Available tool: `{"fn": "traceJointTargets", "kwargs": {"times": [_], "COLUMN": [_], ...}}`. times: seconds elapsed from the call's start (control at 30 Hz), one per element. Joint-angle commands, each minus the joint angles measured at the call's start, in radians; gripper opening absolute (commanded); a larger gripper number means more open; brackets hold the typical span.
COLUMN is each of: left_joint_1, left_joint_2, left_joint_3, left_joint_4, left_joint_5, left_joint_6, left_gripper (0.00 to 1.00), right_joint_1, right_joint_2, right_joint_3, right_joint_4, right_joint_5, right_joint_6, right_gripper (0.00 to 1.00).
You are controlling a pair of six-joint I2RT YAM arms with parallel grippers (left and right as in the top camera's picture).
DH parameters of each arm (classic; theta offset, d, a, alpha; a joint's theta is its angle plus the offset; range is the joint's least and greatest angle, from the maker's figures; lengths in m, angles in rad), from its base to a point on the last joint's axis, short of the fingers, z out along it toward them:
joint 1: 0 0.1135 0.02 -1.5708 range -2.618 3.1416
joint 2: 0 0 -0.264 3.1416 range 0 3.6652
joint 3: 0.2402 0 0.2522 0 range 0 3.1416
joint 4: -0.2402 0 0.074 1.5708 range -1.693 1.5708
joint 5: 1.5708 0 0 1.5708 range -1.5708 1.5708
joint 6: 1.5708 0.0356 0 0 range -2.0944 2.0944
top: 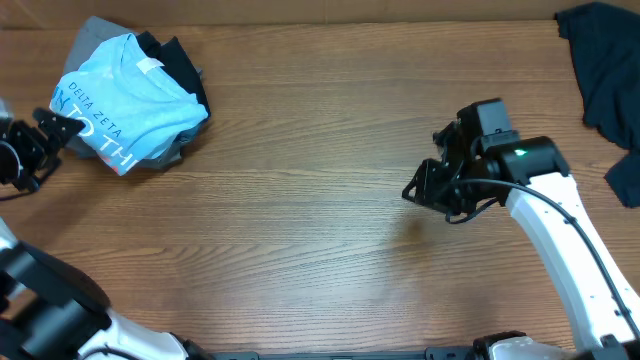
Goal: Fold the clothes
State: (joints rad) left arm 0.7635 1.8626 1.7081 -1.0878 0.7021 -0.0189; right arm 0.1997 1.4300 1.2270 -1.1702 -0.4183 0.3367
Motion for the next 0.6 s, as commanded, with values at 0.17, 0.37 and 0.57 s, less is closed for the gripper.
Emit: {"fn": "traceJointTargets", "kwargs": {"times": [0.17,0.37,0.57], "left_joint_1": [-0.24,-0.342,-0.341], "left_joint_2": [-0.106,0.098,0.26], "left_joint_3": [0.028,0.028,0.028], "left_joint_4": [0.133,0.171,0.362], "left_joint_5": [-0.388,-0.533,-0.459], "left_joint_6": [0.126,0.013,-0.014], "left_gripper": [0.95,0.72,0.75], "right_joint_1": [0.001,0.001,0.001], "right_joint_2": [-0.111,-0.116,-0.116], "right_joint_3": [0.179,0.181,0.181], "right_joint_4": [0.016,0.016,0.017], "right_joint_5": [0.04,-0.013,-0.009], "right_joint_6": [0.016,0.016,0.019], "right_gripper": [0.29,0.21,0.21]}}
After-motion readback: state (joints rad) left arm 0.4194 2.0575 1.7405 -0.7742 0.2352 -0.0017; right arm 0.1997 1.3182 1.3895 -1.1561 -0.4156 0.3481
